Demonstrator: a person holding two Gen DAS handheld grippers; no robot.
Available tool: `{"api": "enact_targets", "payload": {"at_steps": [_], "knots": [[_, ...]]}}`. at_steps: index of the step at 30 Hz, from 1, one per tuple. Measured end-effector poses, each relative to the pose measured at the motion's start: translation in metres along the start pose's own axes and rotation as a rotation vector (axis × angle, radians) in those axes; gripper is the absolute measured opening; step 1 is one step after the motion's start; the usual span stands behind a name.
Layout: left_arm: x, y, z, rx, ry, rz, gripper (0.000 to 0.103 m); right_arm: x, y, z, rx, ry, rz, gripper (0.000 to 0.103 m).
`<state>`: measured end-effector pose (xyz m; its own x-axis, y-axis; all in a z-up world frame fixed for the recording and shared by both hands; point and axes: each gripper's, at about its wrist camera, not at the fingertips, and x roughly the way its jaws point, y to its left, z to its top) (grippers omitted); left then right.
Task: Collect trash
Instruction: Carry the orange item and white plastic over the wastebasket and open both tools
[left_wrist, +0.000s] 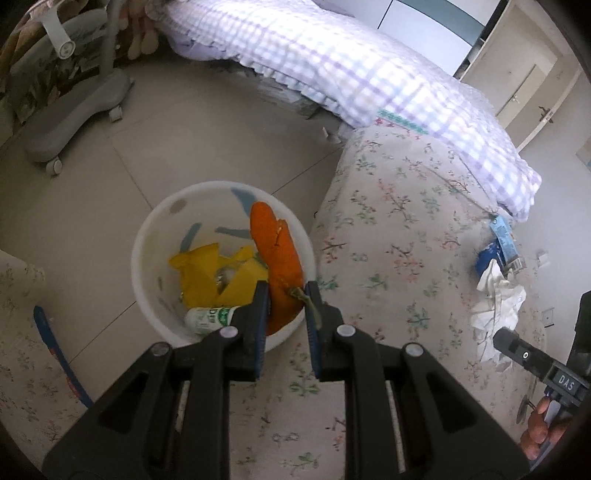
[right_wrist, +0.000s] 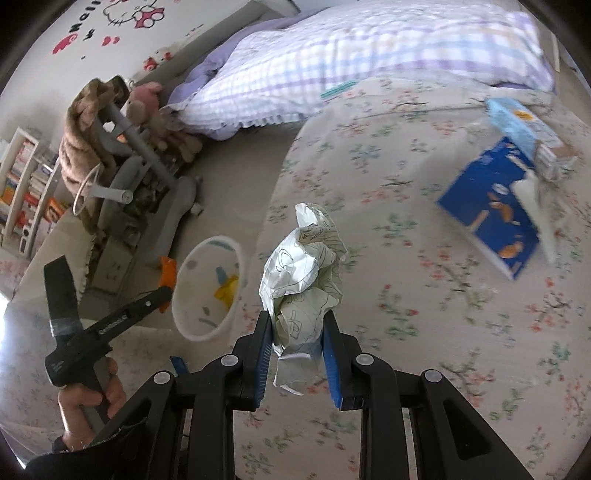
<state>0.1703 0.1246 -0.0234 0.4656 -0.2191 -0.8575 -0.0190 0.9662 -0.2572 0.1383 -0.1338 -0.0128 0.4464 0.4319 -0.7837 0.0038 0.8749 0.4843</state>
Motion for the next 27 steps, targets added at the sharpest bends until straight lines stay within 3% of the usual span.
{"api": "enact_targets", "payload": {"at_steps": [8,10,12,14,19,27], "knots": [[-0.001,0.016,0.006,0.01,-0.017,0.004,0.022,0.029,0.026,0.002,-0.044,0.028,0.008,0.027],[0.002,0.02,0.008,0.013,-0.009,0.016,0.033,0.035,0.033,0.003,-0.053,0.03,0.013,0.027],[0.002,0.026,0.007,0.015,-0.011,0.047,0.072,0.041,0.041,0.004,-0.065,0.032,0.02,0.027],[-0.002,0.029,0.005,0.034,-0.028,0.088,0.081,0.046,0.046,0.004,-0.076,0.034,0.023,0.027],[-0.016,0.046,-0.002,0.057,-0.041,0.158,0.086,0.06,0.06,0.004,-0.097,0.044,0.031,0.027],[-0.04,0.07,-0.017,0.084,-0.076,0.185,0.096,0.094,0.089,0.005,-0.132,0.07,0.046,0.028]]}}
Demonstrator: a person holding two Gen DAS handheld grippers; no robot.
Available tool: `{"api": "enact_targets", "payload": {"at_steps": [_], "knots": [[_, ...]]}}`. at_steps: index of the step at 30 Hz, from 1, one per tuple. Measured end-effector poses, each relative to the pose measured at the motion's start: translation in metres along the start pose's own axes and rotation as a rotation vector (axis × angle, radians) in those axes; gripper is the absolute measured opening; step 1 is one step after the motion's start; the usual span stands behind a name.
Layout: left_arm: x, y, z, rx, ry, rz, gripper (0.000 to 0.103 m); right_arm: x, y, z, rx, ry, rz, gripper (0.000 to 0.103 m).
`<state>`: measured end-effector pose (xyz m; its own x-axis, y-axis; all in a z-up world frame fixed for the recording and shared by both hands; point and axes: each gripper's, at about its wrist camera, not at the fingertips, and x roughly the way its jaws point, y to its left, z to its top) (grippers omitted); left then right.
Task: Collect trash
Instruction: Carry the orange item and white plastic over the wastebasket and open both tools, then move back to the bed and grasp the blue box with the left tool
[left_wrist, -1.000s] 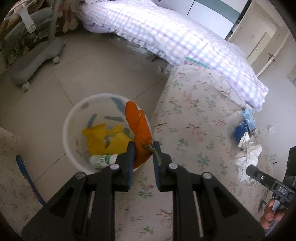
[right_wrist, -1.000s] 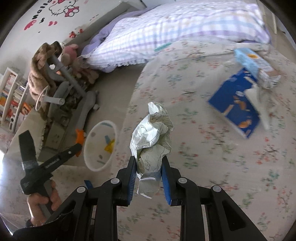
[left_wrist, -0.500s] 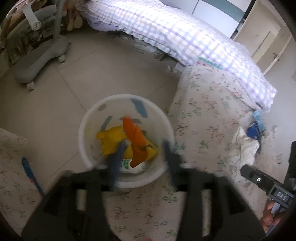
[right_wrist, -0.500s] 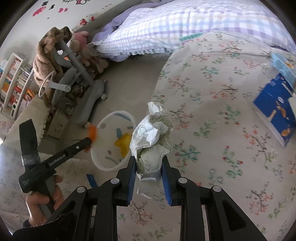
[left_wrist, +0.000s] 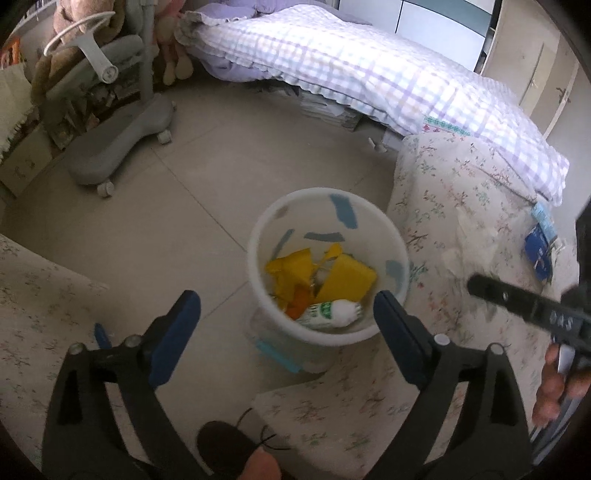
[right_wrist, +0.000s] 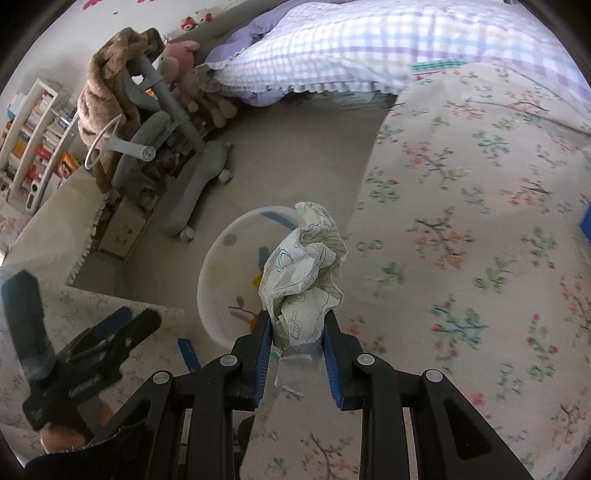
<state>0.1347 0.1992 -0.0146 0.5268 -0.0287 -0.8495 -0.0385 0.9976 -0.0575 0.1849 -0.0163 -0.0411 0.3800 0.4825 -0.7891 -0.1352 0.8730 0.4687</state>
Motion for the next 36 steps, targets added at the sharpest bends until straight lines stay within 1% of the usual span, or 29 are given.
{"api": "enact_targets", "payload": {"at_steps": [6,12,13,14,16,17,18,22,27,34,36], "knots": [[-0.001,0.012,-0.005,0.016,-0.006,0.035,0.097,0.02,0.014,0.003,0.004,0.007,0.015,0.028],[-0.004,0.015,-0.008,0.024,-0.004,0.02,0.098,0.031,0.019,0.006,-0.003,-0.016,0.024,0.03],[-0.004,0.016,-0.009,0.025,-0.004,0.021,0.098,0.032,0.019,0.006,-0.006,-0.022,0.034,0.03],[-0.004,0.017,-0.009,0.024,-0.005,0.021,0.098,0.031,0.02,0.006,-0.007,-0.045,0.076,0.031],[-0.005,0.019,-0.01,0.022,-0.004,0.021,0.097,0.032,0.022,0.008,0.004,-0.071,0.15,0.048],[-0.005,0.02,-0.01,0.02,-0.004,0.022,0.098,0.031,0.021,0.008,0.019,-0.077,0.148,0.062],[-0.005,0.021,-0.01,0.017,-0.003,0.024,0.098,0.029,0.022,0.008,0.021,-0.083,0.147,0.064],[-0.006,0.024,-0.014,0.016,0.0,0.03,0.098,0.018,0.026,0.006,-0.022,-0.099,0.101,0.064],[-0.007,0.025,-0.015,0.01,0.003,0.029,0.098,0.004,0.021,0.003,-0.023,-0.109,0.06,0.064],[-0.011,0.009,-0.014,0.031,-0.007,0.014,0.098,-0.027,0.001,-0.001,-0.006,-0.126,-0.006,0.064],[-0.01,0.002,-0.014,0.045,-0.009,0.013,0.098,-0.04,-0.011,-0.002,0.007,-0.143,-0.024,0.067]]}}
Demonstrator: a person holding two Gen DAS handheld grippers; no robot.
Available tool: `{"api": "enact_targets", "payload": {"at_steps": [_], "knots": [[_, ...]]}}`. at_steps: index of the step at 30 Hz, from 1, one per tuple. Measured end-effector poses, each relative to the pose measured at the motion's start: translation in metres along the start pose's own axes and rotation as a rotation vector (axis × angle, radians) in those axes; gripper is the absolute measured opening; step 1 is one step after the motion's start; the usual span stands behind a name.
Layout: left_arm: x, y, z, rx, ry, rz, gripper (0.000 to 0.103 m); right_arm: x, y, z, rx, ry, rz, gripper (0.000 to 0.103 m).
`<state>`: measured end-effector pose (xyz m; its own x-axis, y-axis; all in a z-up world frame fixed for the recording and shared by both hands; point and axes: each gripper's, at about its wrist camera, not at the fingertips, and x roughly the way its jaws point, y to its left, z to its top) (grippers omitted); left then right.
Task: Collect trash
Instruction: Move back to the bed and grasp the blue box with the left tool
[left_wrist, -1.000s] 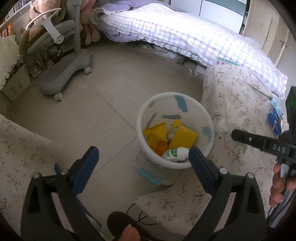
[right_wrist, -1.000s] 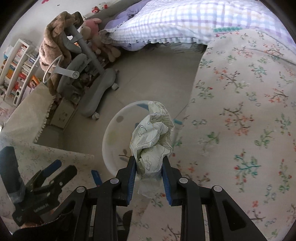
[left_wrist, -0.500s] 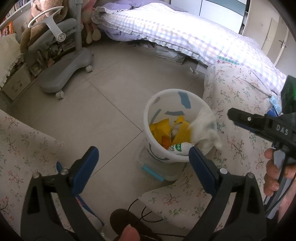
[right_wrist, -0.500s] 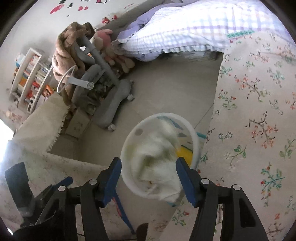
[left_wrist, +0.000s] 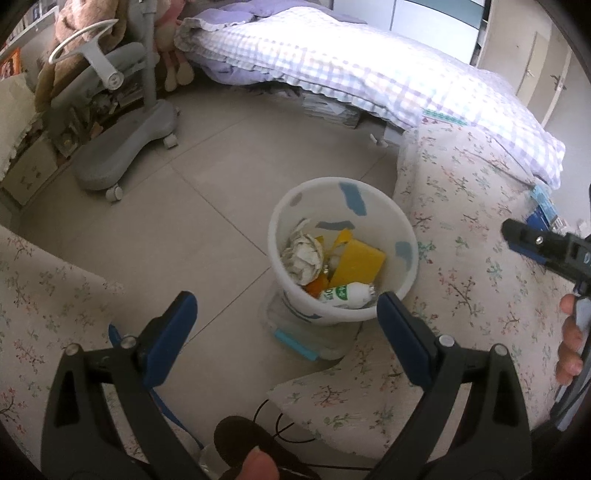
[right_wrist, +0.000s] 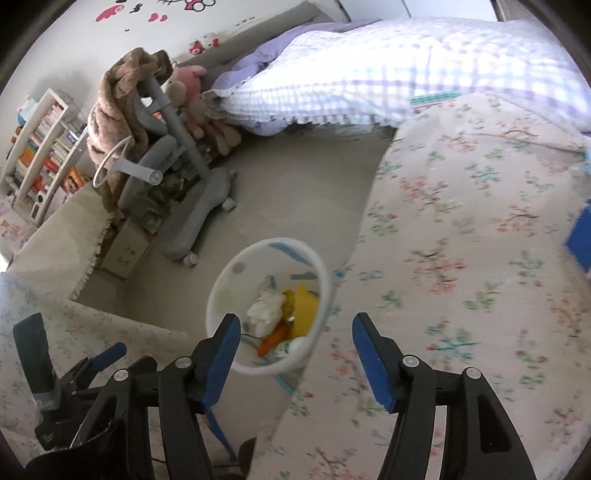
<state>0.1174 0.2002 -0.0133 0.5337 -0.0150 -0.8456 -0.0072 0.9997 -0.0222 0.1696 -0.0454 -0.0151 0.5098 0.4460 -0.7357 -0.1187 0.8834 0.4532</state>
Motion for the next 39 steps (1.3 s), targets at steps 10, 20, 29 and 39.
{"api": "enact_targets", "payload": {"at_steps": [10,20,29,39], "knots": [[-0.002,-0.059,0.012,0.06,-0.018,-0.047,0.102,-0.06,-0.071,0.005,0.099,-0.062,-0.117,0.07],[0.008,-0.141,0.019,0.137,-0.006,-0.104,0.102,-0.113,-0.147,0.004,0.178,-0.106,-0.292,0.071],[0.017,-0.189,0.025,0.13,-0.001,-0.146,0.102,-0.117,-0.219,0.006,0.264,-0.08,-0.418,0.072],[0.033,-0.219,0.028,0.055,0.036,-0.181,0.102,-0.093,-0.249,0.01,0.354,-0.078,-0.386,0.069]]}}
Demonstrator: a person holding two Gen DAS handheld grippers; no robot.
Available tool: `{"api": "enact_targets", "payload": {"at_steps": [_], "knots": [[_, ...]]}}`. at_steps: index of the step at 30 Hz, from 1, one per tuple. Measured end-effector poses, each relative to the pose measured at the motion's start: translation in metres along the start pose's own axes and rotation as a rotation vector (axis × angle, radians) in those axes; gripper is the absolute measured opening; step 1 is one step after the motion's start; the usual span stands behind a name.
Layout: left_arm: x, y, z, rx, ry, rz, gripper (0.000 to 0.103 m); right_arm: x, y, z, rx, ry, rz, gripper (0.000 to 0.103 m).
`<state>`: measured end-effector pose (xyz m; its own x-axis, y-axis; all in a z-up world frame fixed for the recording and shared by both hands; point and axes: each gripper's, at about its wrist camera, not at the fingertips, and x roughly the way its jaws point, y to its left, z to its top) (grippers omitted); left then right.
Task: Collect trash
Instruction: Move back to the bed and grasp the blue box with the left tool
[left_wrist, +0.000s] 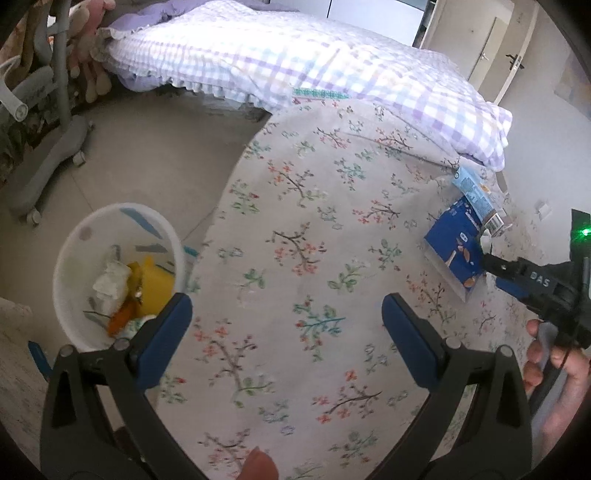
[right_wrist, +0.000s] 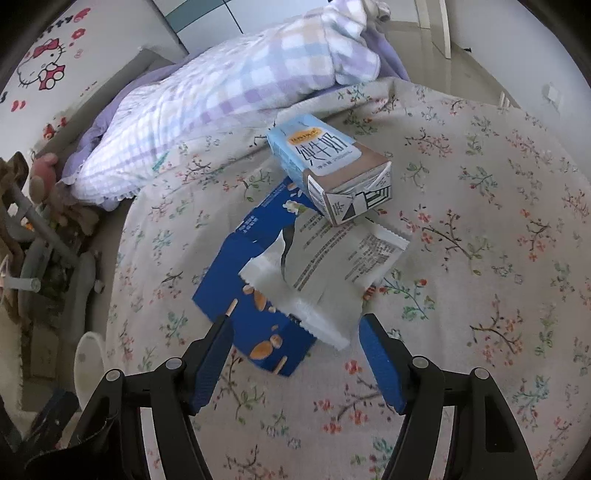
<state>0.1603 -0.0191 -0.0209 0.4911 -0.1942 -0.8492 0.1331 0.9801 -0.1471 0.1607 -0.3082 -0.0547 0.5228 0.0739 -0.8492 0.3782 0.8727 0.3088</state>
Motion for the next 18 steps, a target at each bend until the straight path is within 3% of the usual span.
{"api": "enact_targets", "payload": {"at_steps": [2,6,7,10,18], "knots": [[0.004,-0.008,-0.001,0.004,0.01,-0.015,0.102,0.005,0.0,0.003,-0.004,-0.011,-0.015,0.06],[0.009,-0.024,-0.002,0.028,0.011,-0.022,0.102,0.007,-0.007,0.003,-0.009,0.011,-0.009,0.015],[0.01,-0.029,-0.003,0.038,0.014,-0.024,0.102,0.005,-0.011,0.003,-0.005,0.012,-0.001,0.011],[0.014,-0.041,-0.005,0.057,0.026,-0.037,0.102,-0.011,-0.025,0.004,0.017,-0.003,0.021,0.005],[0.031,-0.079,0.003,0.101,0.039,-0.026,0.102,-0.059,-0.081,0.001,0.109,-0.031,0.094,0.003]]}}
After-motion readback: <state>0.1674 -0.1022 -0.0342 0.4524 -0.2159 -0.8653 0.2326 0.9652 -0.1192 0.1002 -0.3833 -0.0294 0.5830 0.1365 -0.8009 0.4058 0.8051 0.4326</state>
